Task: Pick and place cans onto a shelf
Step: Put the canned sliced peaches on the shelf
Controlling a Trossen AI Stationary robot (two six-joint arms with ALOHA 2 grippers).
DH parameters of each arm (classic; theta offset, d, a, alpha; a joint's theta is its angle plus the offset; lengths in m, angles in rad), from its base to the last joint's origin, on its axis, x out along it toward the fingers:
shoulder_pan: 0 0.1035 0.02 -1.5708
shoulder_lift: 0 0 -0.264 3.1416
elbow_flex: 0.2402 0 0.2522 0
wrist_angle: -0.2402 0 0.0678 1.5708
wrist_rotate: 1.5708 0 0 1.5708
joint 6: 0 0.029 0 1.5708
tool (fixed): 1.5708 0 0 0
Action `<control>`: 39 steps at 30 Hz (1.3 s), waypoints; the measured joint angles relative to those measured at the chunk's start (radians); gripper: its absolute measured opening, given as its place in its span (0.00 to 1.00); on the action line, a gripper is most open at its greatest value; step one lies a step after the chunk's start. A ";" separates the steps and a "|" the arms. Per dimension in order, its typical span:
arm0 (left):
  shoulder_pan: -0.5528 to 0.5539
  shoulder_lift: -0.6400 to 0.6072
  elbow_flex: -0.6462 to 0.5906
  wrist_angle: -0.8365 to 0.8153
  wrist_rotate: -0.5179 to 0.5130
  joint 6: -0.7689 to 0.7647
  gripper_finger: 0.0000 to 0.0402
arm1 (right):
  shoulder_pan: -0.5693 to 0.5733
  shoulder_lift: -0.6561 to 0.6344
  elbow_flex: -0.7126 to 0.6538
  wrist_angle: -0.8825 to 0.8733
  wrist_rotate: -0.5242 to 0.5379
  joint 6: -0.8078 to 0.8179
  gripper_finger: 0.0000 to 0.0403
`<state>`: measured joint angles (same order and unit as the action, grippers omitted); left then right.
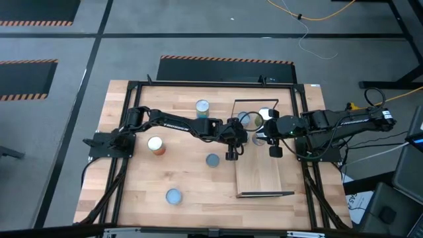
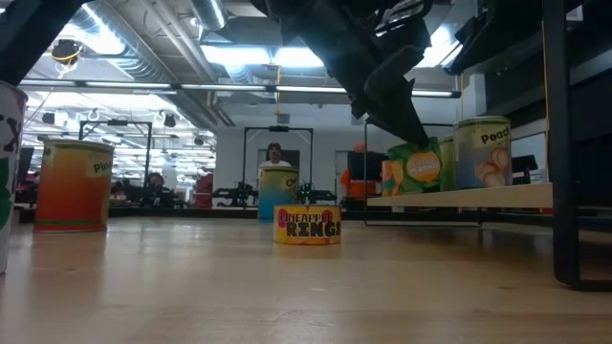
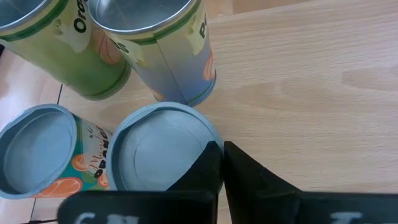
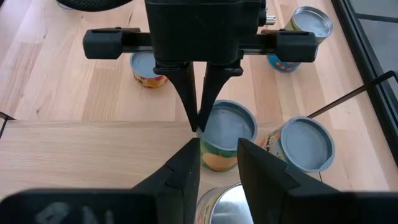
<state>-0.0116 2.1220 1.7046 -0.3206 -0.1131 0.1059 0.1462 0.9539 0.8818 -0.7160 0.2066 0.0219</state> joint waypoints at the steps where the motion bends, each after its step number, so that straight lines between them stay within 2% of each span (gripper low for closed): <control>1: 0.000 0.000 0.000 0.000 0.000 0.000 0.01 | 0.000 0.000 0.000 0.000 0.000 0.000 0.27; 14: 0.000 0.000 0.000 0.000 0.000 -0.001 0.02 | 0.000 0.000 0.000 0.000 0.000 0.000 0.27; 23: 0.000 0.000 0.000 0.000 0.000 -0.001 0.08 | 0.000 0.000 0.000 0.000 0.000 0.000 0.27; 39: 0.000 0.000 -0.001 0.025 0.000 0.000 0.09 | 0.000 0.000 0.000 0.000 0.000 0.000 0.27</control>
<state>-0.0116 2.1216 1.7035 -0.2960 -0.1131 0.1058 0.1463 0.9539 0.8822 -0.7158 0.2066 0.0219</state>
